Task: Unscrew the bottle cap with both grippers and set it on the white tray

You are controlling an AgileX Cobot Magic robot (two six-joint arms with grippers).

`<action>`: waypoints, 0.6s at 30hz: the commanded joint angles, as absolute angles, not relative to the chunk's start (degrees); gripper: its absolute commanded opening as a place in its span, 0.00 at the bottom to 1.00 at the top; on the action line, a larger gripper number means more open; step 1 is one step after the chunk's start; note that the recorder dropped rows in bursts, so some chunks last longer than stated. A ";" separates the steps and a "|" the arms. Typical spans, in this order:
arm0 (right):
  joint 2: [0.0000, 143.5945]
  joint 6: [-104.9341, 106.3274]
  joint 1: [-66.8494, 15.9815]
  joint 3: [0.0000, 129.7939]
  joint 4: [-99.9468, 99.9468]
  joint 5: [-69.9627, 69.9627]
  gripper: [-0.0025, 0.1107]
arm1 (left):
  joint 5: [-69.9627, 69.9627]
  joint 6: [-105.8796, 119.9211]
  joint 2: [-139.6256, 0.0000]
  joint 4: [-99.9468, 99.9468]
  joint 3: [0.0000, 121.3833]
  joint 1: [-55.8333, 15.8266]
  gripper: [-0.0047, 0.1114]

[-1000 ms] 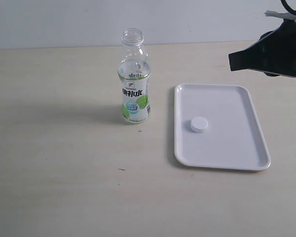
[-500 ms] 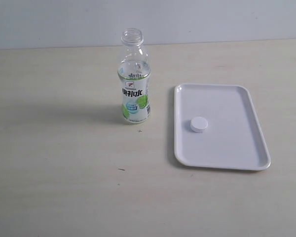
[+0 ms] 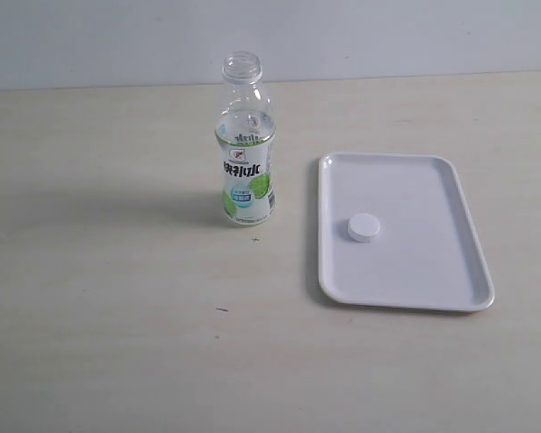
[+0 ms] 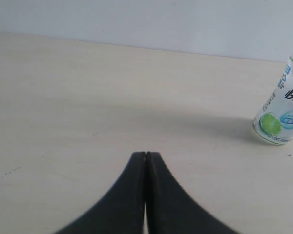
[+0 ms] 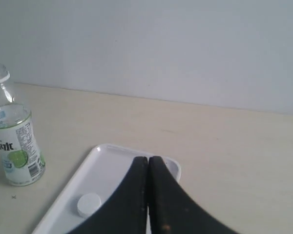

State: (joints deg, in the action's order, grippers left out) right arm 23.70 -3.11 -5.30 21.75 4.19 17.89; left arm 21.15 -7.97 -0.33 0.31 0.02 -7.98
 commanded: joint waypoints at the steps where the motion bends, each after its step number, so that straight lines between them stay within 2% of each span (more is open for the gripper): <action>1: 17.78 -2.62 -1.87 17.04 4.93 14.75 0.02 | 21.08 -7.67 0.00 0.89 0.00 -7.94 0.04; 8: 10.50 -2.62 5.62 10.66 5.98 13.62 0.02 | 21.08 -7.67 0.00 0.89 0.00 -7.94 0.04; 18: 2.32 -4.24 5.62 3.14 7.53 9.96 0.02 | 21.08 -7.67 0.00 0.89 0.00 -7.94 0.04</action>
